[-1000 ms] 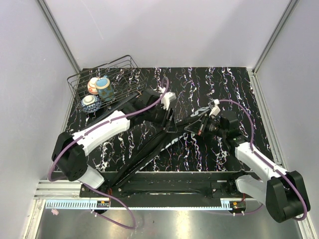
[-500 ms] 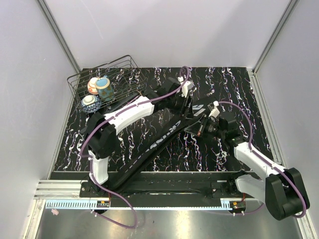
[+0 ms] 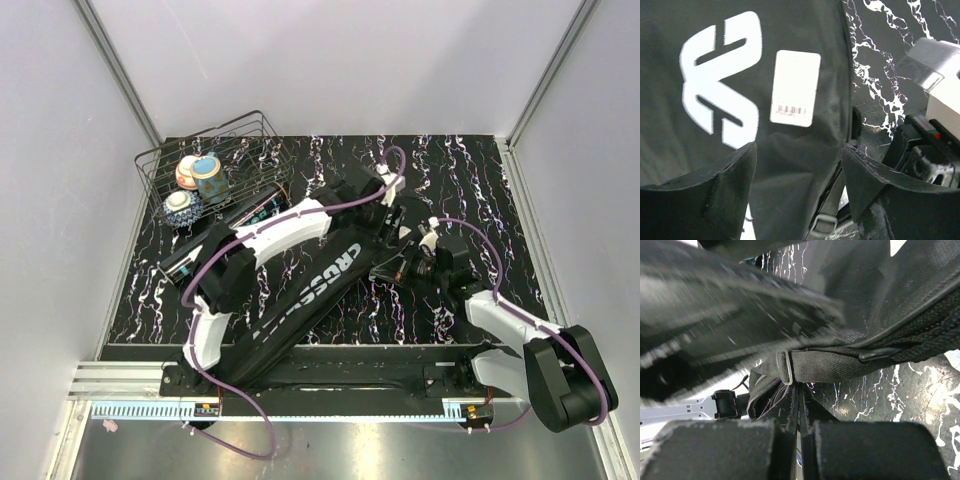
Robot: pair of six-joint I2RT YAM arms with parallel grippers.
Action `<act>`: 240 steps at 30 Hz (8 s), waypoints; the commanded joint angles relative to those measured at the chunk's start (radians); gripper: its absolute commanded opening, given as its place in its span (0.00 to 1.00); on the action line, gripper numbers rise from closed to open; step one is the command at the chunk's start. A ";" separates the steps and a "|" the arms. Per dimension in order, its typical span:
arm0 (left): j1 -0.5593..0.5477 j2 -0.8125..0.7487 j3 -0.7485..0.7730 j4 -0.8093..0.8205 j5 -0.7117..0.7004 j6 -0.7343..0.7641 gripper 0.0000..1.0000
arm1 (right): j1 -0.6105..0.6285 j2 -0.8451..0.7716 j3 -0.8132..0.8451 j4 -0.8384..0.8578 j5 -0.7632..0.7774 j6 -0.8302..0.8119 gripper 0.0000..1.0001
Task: Pack up the badminton gear
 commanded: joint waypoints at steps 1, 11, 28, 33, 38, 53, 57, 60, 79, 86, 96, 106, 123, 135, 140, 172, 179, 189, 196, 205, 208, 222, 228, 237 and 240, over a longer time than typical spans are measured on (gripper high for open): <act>-0.060 0.040 0.082 0.007 -0.117 0.061 0.72 | 0.007 -0.032 -0.007 0.085 0.006 0.024 0.00; -0.123 0.091 0.120 -0.022 -0.164 0.118 0.72 | 0.007 -0.089 -0.004 0.037 0.027 0.024 0.00; -0.110 0.123 0.271 -0.057 -0.324 0.090 0.00 | 0.007 -0.066 0.014 0.036 0.015 0.006 0.00; -0.075 0.071 0.251 0.006 -0.283 0.028 0.00 | 0.008 -0.021 0.014 0.074 -0.011 0.020 0.00; -0.029 0.028 0.250 0.085 -0.212 -0.046 0.00 | 0.050 0.007 0.016 0.090 0.001 0.028 0.00; 0.049 0.025 0.471 0.147 -0.270 -0.042 0.00 | 0.403 0.115 0.035 0.128 0.111 0.077 0.00; 0.089 -0.003 0.475 0.210 -0.325 -0.019 0.00 | 0.485 0.140 0.069 0.087 0.128 0.063 0.00; 0.117 -0.021 0.475 0.262 -0.359 -0.017 0.00 | 0.559 0.174 0.097 0.073 0.148 0.066 0.00; 0.322 -0.029 0.554 0.375 -0.385 -0.026 0.00 | 0.947 0.461 0.350 -0.119 0.259 0.020 0.00; 0.350 -0.033 0.561 0.363 -0.373 -0.039 0.00 | 1.007 0.469 0.347 -0.163 0.298 -0.015 0.00; 0.336 -0.132 0.390 0.377 -0.391 -0.071 0.00 | 0.776 -0.021 0.258 -0.343 0.541 -0.090 0.52; 0.285 -0.182 0.314 0.357 -0.327 -0.118 0.00 | 0.522 0.190 0.528 -0.426 0.610 -0.101 1.00; 0.204 -0.141 0.356 0.124 0.087 -0.131 0.00 | 0.447 0.301 0.629 -0.461 0.795 0.037 0.45; 0.125 -0.539 -0.094 -0.071 0.054 0.079 0.69 | 0.447 0.117 0.480 -0.447 0.947 0.224 0.00; 0.035 -0.719 -0.375 -0.089 0.079 0.182 0.36 | 0.444 0.088 0.493 -0.450 0.955 0.212 0.00; -0.258 -0.712 -0.615 -0.122 -0.088 0.251 0.44 | 0.393 -0.006 0.505 -0.515 0.849 0.140 0.00; -0.261 -0.690 -0.615 -0.123 -0.051 0.248 0.35 | 0.393 -0.015 0.497 -0.515 0.852 0.140 0.00; -0.276 -0.682 -0.621 -0.125 -0.062 0.251 0.23 | 0.392 -0.018 0.500 -0.516 0.851 0.146 0.00; -0.301 -0.702 -0.621 -0.135 -0.092 0.241 0.00 | 0.390 -0.015 0.500 -0.536 0.895 0.170 0.00; -0.322 -0.791 -0.699 -0.129 -0.059 0.178 0.00 | 0.280 -0.004 0.491 -0.553 0.952 0.199 0.00; -0.327 -0.832 -0.745 -0.120 -0.065 0.139 0.00 | 0.201 0.019 0.496 -0.529 0.908 0.176 0.00; -0.331 -0.928 -0.947 -0.106 -0.183 -0.015 0.00 | -0.074 0.115 0.555 -0.476 0.630 0.124 0.00; -0.330 -0.859 -0.937 -0.148 -0.270 -0.095 0.00 | -0.194 0.172 0.578 -0.449 0.412 0.054 0.00; -0.324 -0.952 -0.849 -0.138 -0.338 -0.106 0.63 | -0.214 0.278 0.651 -0.446 0.316 -0.136 0.07; -0.316 -1.029 -0.823 -0.139 -0.353 -0.103 0.67 | -0.238 0.327 0.681 -0.437 0.254 -0.181 0.16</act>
